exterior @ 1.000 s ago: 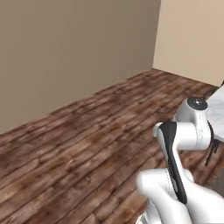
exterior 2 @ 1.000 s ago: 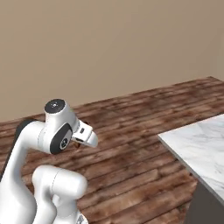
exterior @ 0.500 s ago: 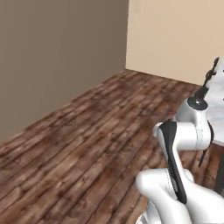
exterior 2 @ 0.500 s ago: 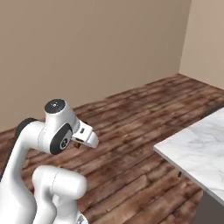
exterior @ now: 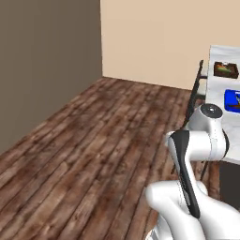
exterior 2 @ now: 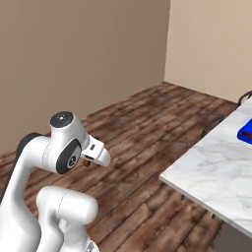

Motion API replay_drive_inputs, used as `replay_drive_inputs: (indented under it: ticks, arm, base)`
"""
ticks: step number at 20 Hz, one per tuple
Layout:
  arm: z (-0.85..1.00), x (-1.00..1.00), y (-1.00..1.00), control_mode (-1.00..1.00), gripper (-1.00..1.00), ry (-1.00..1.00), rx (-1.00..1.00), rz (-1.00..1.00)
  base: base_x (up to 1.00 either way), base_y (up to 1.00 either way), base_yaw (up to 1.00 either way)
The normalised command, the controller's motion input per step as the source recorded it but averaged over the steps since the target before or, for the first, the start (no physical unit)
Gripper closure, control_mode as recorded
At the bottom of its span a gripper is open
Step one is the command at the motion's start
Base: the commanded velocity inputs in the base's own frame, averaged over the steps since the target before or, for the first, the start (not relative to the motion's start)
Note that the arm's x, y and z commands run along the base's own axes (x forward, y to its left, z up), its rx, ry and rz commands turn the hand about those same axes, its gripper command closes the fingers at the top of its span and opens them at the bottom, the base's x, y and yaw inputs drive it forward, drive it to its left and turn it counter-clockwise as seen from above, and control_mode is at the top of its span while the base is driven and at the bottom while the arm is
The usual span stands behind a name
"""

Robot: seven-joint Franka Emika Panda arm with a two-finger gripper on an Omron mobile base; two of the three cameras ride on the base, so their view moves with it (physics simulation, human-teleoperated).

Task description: Gather the carrot and cucumber from the fridge and place them on a tray on the dining counter. Then gather the chicken drumsticks from the fridge and place them on the other tray.

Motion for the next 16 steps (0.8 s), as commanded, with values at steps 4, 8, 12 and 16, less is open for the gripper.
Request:
replay_drive_inputs:
  ticks: [4, 8, 12, 16]
  arm:
    - [0.0, 0.0, 0.0, 1.0, 1.0, 0.0, 0.0, 0.0]
    - [0.0, 0.0, 0.0, 1.0, 1.0, 0.0, 0.0, 0.0]
    - [0.0, 0.0, 0.0, 1.0, 1.0, 0.0, 0.0, 0.0]
    - [0.0, 0.0, 0.0, 1.0, 1.0, 0.0, 0.0, 0.0]
  base:
    - [0.68, 0.17, -0.36]
    - [0.62, 0.32, -0.35]
    - [0.6, 0.3, -0.34]
    - [0.58, 0.34, -0.33]
